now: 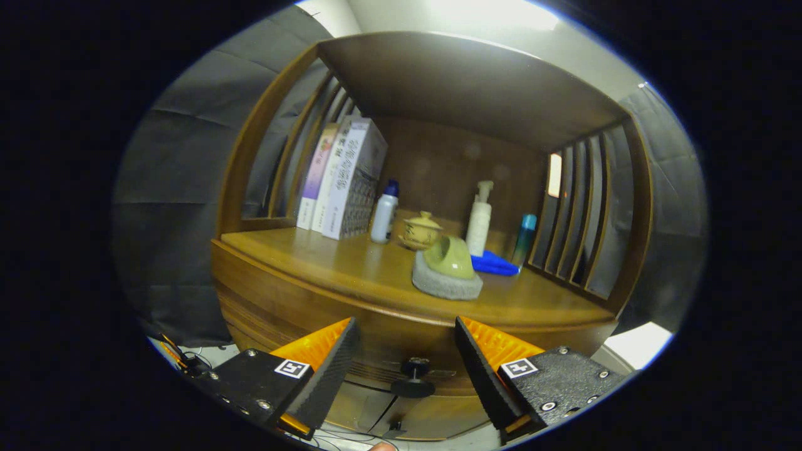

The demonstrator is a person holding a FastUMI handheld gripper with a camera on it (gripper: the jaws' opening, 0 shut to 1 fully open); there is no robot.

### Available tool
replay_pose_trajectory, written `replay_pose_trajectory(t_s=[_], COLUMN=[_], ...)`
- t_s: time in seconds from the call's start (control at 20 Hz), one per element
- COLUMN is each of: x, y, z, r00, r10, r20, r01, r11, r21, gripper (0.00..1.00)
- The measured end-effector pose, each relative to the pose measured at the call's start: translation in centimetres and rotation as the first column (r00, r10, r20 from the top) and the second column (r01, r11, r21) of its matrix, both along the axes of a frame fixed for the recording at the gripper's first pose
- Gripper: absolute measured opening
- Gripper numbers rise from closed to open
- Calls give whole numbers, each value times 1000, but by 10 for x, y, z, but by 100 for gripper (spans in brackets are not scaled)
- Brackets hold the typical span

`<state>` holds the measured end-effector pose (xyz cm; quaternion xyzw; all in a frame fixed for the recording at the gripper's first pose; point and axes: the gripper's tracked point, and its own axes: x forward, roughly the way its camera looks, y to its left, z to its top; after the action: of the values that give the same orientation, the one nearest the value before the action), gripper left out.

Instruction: Pull open the drawer, take out the items inside it, and place them on the countertop above the cabinet.

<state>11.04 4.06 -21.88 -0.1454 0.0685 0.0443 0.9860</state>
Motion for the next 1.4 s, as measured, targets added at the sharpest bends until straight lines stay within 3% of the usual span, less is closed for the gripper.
replay_pose_trajectory(t_s=[0.1,0.25,0.65,0.75,0.85,1.1,1.4], x=[-11,-30,-107,-117,-126,-149,-174], y=[16,28,16,9,17,6,45], z=[26,86,205,215,215,224,220], r00=[998,997,991,988,991,989,995], r10=[55,76,4,-31,-15,-75,33], r20=[-5,34,133,151,135,130,90], r01=[-55,-79,-26,-2,-16,52,-52], r11=[998,990,986,978,974,984,975], r21=[42,118,167,208,226,173,216], gripper=[95,95,95,95,94,95,95])
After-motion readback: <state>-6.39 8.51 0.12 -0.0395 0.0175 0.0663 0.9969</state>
